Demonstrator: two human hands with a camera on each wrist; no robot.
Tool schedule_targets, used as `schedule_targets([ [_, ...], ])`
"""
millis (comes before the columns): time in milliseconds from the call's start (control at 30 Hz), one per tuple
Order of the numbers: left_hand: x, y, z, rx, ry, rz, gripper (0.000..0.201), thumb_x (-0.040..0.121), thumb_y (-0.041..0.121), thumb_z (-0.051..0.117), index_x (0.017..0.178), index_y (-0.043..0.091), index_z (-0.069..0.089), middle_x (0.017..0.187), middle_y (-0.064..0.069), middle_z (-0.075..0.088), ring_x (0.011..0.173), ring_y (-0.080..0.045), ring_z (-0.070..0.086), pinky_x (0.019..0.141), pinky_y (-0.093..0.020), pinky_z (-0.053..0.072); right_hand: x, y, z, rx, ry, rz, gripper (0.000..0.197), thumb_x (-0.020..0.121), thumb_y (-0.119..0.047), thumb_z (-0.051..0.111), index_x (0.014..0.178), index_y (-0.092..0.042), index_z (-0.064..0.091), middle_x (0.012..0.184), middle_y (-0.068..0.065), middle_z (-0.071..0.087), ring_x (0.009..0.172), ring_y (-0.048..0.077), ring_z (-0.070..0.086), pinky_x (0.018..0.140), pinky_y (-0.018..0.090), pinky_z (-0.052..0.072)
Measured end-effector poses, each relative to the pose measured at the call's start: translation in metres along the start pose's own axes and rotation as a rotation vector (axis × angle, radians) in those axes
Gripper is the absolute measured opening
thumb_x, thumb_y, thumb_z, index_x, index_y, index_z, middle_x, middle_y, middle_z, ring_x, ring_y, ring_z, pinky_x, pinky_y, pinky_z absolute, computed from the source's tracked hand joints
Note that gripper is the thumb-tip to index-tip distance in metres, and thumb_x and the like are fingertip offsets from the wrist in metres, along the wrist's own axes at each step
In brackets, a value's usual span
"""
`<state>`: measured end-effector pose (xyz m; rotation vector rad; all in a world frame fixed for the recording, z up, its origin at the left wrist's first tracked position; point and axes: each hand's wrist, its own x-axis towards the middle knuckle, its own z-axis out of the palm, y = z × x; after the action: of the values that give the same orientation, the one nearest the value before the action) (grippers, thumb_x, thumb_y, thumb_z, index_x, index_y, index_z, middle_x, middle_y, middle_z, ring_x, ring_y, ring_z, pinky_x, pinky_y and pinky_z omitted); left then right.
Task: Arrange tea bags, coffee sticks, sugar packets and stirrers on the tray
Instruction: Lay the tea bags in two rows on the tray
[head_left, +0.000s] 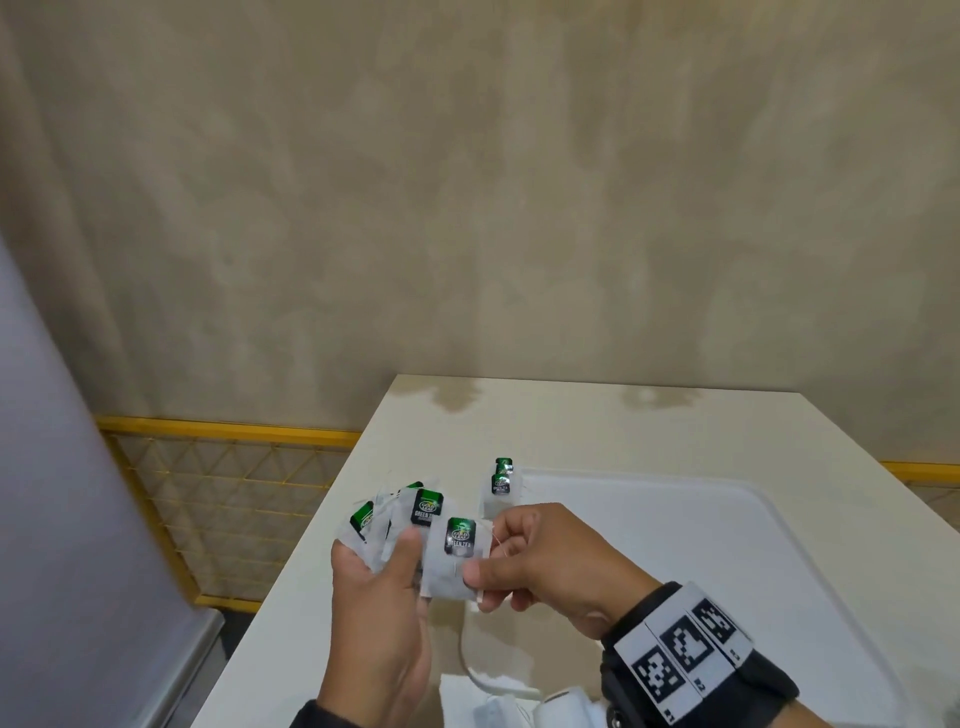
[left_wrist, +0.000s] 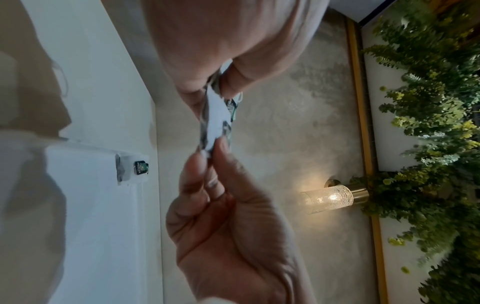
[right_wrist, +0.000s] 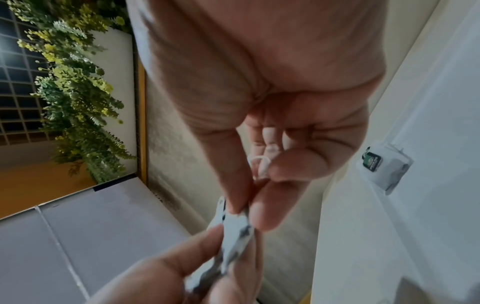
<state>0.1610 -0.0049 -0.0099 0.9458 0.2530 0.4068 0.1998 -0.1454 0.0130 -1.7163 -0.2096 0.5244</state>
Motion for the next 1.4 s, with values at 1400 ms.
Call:
schedule_targets([
  [1400,-0.012,0.016,-0.011,-0.109,0.026,-0.160,0.045,0.087,-0.022,0.040,0.109,0.014,0.056,0.104,-0.007,0.067,0.071,-0.029,0.073,0.064,-0.036,0.057,0.087,0.003,-0.042,-0.670,0.191,0.119,0.036,0.090,-0.028,0.059,0.059,-0.015,0.044,0.058,0.001,0.054,0.050,0.013,0.048,0.056,0.024,0.039],
])
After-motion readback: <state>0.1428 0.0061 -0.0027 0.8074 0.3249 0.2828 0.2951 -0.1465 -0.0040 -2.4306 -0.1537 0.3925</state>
